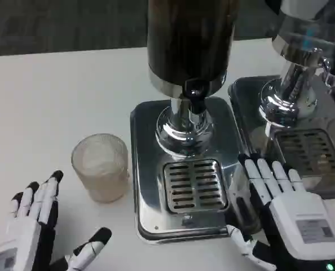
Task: Grasp the cup under the faucet to collect the drink, then remove the cup.
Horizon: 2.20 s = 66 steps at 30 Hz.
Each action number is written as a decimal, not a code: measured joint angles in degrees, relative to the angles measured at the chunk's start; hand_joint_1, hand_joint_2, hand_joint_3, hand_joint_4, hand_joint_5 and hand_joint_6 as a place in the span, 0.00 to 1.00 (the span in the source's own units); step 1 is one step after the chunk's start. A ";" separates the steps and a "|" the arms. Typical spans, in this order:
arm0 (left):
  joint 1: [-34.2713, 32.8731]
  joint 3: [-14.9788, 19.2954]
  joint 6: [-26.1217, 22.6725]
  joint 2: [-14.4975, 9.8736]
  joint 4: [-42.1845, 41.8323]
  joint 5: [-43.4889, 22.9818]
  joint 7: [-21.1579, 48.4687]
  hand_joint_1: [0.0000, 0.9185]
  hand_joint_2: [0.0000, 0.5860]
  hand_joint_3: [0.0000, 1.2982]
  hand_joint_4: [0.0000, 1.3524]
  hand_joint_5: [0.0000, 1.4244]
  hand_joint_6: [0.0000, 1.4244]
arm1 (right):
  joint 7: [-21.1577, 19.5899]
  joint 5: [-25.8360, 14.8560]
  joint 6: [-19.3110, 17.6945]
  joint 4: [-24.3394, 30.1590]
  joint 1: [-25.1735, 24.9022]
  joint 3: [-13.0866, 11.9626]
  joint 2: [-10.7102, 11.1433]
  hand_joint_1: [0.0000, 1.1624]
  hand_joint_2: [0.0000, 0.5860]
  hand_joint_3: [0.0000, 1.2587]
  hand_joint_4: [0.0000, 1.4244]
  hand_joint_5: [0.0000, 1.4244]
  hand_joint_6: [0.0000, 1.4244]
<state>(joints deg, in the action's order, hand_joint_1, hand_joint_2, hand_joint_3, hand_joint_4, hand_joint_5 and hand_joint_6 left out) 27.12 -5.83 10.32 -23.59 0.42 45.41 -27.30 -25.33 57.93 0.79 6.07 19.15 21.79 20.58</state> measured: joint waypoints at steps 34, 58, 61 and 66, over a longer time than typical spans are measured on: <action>-12.34 3.15 1.79 -0.31 6.16 -4.93 -0.20 0.00 0.00 0.00 0.00 0.00 0.00 | 0.97 0.29 1.47 -0.78 -1.00 0.29 -1.49 0.27 0.78 0.01 0.00 0.00 0.04; -28.80 0.12 22.17 -1.46 41.18 -13.72 -0.68 0.00 0.00 0.00 0.00 0.00 0.00 | 2.52 -0.90 1.37 -1.25 -2.00 0.43 -1.82 0.30 0.78 0.03 0.00 0.00 0.07; -31.42 -0.49 24.00 -1.27 45.14 -13.70 -1.19 0.00 0.00 0.00 0.00 0.00 0.00 | 2.51 -0.99 1.36 -1.32 -2.03 0.43 -1.83 0.30 0.78 0.03 0.00 0.00 0.07; -34.89 -2.56 25.62 -0.45 50.30 -13.65 -1.24 0.00 0.00 0.00 0.00 0.00 0.00 | 2.51 -1.01 1.34 -1.49 -2.55 0.48 -2.04 0.27 0.77 0.03 0.00 0.00 0.08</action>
<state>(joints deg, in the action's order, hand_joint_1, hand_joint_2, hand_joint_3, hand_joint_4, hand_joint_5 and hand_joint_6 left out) -7.77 -8.39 35.94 -24.04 50.72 31.76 -28.54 -22.82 56.91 2.13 4.58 16.60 22.27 18.54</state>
